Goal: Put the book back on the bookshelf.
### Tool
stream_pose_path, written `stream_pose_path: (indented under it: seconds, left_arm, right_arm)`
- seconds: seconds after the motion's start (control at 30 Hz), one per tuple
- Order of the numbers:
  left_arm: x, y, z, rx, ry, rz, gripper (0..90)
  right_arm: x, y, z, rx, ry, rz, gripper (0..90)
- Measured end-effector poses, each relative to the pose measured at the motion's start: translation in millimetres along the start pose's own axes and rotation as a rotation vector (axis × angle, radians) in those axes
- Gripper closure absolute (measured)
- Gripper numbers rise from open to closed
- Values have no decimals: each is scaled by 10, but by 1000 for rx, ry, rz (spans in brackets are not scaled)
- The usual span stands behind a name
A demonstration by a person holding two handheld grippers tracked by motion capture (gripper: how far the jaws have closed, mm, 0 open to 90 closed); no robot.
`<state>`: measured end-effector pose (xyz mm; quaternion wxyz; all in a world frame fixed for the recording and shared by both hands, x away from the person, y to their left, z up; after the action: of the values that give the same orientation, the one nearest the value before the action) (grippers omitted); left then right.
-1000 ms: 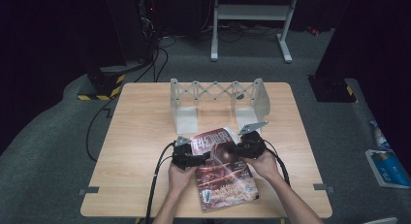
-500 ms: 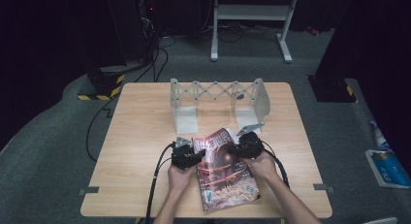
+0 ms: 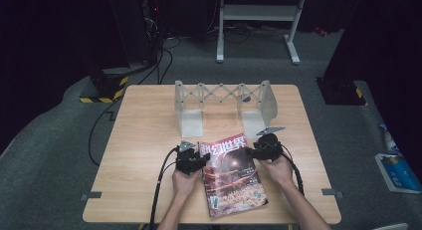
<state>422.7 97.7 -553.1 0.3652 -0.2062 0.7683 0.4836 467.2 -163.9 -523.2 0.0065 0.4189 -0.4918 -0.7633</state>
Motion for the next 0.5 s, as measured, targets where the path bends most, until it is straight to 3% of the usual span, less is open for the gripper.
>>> stream_pose_path:
  seconds: [0.1, 0.17, 0.23, 0.37, 0.5]
  left_arm:
    - [1, 0, -2, -1, 1, 1, 598]
    - [0, -2, 1, -2, -1, 1, 597]
    - [-1, -3, 2, -3, -1, 3, 591]
    - [-20, -20, 18, 14, 3, 9, 584]
    - [-26, -17, 22, 35, 12, 19, 570]
  right_arm:
    - [38, -43, -40, 56, 24, 27, 578]
    - [73, -83, -70, 133, 56, 80, 591]
    - [93, -81, -101, 118, 30, 64, 588]
    - [93, -86, -117, 117, 22, 49, 580]
    - [52, -133, -108, 80, 9, 23, 595]
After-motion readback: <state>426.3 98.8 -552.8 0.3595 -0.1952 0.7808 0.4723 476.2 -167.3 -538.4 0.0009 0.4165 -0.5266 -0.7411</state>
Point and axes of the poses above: each handheld gripper's, and its own axes: y roughly backward along the jaws, x roughly out of its underside, z roughly to its left, the point moved 4 cm from there along -y, roughly forward along the jaws, and after that the axes turned 5 degrees about -x, right-handed, at the moved point
